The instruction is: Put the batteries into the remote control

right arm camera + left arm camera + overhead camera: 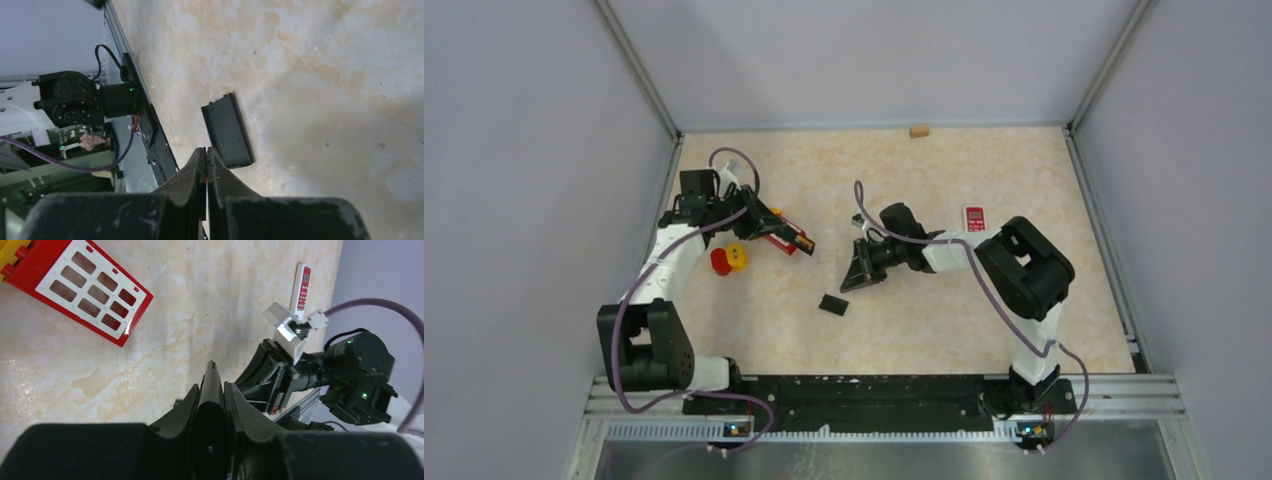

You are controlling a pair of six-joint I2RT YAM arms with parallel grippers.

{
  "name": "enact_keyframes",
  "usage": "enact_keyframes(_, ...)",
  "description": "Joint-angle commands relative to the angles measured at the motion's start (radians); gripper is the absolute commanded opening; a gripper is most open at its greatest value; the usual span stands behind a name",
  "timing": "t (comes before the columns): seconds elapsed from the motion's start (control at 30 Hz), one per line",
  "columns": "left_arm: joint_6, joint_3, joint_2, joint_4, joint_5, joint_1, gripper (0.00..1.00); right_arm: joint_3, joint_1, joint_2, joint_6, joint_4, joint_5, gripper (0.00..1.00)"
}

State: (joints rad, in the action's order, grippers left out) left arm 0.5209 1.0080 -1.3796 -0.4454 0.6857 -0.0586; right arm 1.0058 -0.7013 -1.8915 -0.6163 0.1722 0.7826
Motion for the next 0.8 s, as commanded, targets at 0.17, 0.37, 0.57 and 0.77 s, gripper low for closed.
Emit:
enact_keyframes(0.17, -0.012, -0.006, 0.051, 0.001, -0.014, -0.010, 0.00, 0.022, 0.000, -0.008, 0.075, -0.012, -0.025, 0.00)
enact_keyframes(0.37, -0.013, 0.002, 0.046, -0.001, -0.057, -0.015, 0.00, -0.027, -0.076, 0.139, 0.264, -0.046, -0.181, 0.18)
enact_keyframes(0.57, -0.003, 0.009, 0.026, 0.007, -0.052, -0.037, 0.00, -0.028, -0.250, 0.211, 0.591, -0.129, -0.448, 0.45)
enact_keyframes(0.77, -0.005, 0.029, 0.021, 0.000, -0.053, -0.054, 0.00, 0.024, -0.308, 0.192, 0.879, -0.282, -0.605, 0.50)
